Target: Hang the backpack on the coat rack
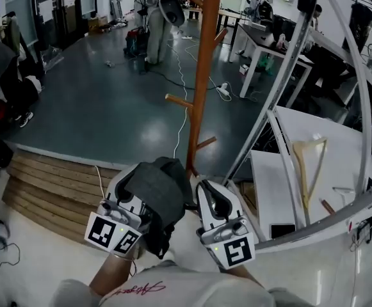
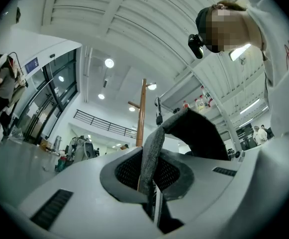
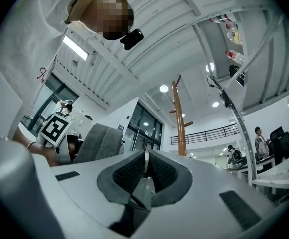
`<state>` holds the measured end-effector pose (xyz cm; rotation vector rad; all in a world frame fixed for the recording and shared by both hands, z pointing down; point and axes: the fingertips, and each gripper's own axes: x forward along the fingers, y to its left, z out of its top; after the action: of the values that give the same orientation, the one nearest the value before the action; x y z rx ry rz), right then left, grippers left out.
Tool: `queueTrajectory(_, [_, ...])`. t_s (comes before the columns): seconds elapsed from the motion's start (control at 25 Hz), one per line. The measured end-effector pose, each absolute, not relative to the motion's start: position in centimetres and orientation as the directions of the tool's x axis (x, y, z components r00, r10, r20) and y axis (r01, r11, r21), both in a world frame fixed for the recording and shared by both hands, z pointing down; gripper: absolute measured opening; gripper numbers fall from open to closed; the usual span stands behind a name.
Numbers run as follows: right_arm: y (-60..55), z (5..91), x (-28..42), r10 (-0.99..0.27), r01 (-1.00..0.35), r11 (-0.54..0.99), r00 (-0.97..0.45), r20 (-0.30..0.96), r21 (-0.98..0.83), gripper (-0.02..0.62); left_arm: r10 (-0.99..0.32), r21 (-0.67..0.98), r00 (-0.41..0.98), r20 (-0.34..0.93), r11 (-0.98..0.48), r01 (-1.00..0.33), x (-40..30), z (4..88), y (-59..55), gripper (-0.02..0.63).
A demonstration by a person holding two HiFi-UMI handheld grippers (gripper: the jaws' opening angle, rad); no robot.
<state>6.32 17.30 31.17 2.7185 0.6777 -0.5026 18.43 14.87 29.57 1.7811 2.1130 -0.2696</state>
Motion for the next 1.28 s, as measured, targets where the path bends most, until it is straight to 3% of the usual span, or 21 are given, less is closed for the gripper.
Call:
queueTrajectory(0.28, [19.3,29.3,10.0,0.318,0.418,-0.882,0.869,-0.378,0.220,0.038,0.933,0.104,-0.022,-0.360,0.064,0.993,23.5,29.9,19.2,0.034])
queueTrajectory(0.32, [19.1,29.0,10.6,0.293,0.390,-0.893,0.883,-0.366,0.226,0.136,0.934,0.103,-0.006,-0.358,0.046,0.994,24.0,29.8,19.8,0.034])
queueTrajectory(0.36, [18.9,28.7,11.3,0.267,0.359,-0.904,0.897,-0.352,0.230,0.193,0.933,0.105,0.010,-0.359,0.030,0.994,24.5,29.5,20.3,0.034])
queueTrajectory(0.52, [18.1,28.8,15.1,0.203,0.295,-0.899,0.936,-0.289,0.325,0.213,0.928,0.106,0.060,-0.367,-0.022,0.994,26.0,28.6,22.3,0.034])
queueTrajectory(0.64, [18.8,31.5,17.7,0.285,0.330,-0.821,0.944,-0.165,0.466,0.232,0.921,0.102,0.095,-0.379,-0.060,0.993,26.8,27.8,23.1,0.034])
queueTrajectory(0.76, [20.7,31.6,19.2,0.384,0.403,-0.685,0.908,-0.169,0.607,0.232,0.912,0.095,0.122,-0.391,-0.092,0.991,27.7,27.0,23.3,0.034])
queueTrajectory(1.0, [24.1,31.0,20.9,0.440,0.472,-0.674,0.874,-0.204,0.568,0.232,0.904,0.061,0.133,-0.406,-0.119,0.991,28.4,26.2,24.3,0.034])
queueTrajectory(1.2, [25.3,31.4,21.6,0.448,0.493,-0.803,0.870,-0.207,0.334,0.232,0.898,-0.012,0.114,-0.425,-0.131,0.991,27.5,25.9,24.9,0.034])
queueTrajectory(1.28, [26.3,31.0,21.4,0.467,0.517,-0.795,0.856,-0.222,0.319,0.232,0.898,-0.023,0.100,-0.428,-0.121,0.992,27.0,26.0,25.0,0.034])
